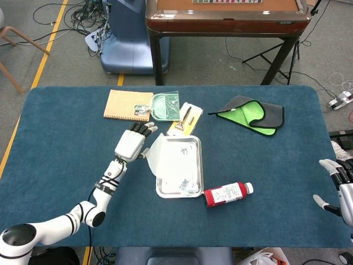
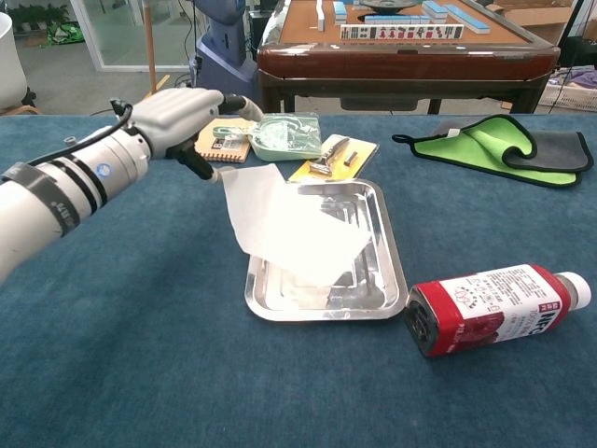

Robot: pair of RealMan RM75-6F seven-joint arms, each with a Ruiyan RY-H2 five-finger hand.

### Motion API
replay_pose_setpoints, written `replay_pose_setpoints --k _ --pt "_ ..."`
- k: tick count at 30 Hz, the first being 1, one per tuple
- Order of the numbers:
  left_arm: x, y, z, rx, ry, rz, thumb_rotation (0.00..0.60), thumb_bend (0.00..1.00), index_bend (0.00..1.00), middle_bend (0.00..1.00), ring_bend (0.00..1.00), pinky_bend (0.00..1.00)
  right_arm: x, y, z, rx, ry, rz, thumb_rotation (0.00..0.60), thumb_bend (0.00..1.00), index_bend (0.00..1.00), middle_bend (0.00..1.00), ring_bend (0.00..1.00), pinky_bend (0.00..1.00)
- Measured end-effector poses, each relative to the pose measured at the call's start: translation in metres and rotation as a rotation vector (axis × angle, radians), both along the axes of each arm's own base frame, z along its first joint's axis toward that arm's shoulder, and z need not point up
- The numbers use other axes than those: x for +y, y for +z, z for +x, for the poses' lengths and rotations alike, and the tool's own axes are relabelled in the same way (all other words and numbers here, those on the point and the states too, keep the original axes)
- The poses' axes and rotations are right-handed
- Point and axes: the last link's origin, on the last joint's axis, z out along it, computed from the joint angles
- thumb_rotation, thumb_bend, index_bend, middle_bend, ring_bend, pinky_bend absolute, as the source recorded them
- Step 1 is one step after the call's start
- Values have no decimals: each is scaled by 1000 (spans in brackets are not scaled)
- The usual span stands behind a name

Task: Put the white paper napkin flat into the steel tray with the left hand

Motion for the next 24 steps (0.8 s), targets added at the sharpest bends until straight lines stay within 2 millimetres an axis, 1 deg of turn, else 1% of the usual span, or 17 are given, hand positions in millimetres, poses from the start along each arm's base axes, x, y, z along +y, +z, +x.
replay_pose_setpoints --k 3,6,12,16,19,22,23,24 --pt "-7 -2 2 14 -10 -38 600 264 210 219 209 256 -1 -1 1 -1 6 1 600 50 203 208 129 143" --pt "-11 -10 5 52 -23 -56 600 264 206 219 209 256 0 1 2 1 5 -3 600 50 203 208 129 143" --pt "-4 -23 14 107 -32 -47 600 264 194 219 194 245 5 3 -1 0 -12 -14 600 51 203 208 129 143" --pt "4 -26 17 120 -18 -25 600 252 164 186 81 152 4 3 -3 -2 -15 -13 600 50 203 208 129 143" --pt "10 -27 18 125 -5 -8 600 244 145 150 29 103 3 2 -3 -2 -13 -12 600 50 203 208 129 143" --pt "16 -29 20 127 5 10 600 224 132 115 5 56 2 2 -3 -3 -12 -11 600 50 203 208 129 143" --pt "18 -29 20 130 8 17 600 213 122 95 2 40 2 2 -3 -3 -12 -10 600 50 203 208 129 143" --pt "20 -29 20 135 9 24 600 190 102 52 0 14 2 2 -3 -2 -12 -9 600 50 203 208 129 143"
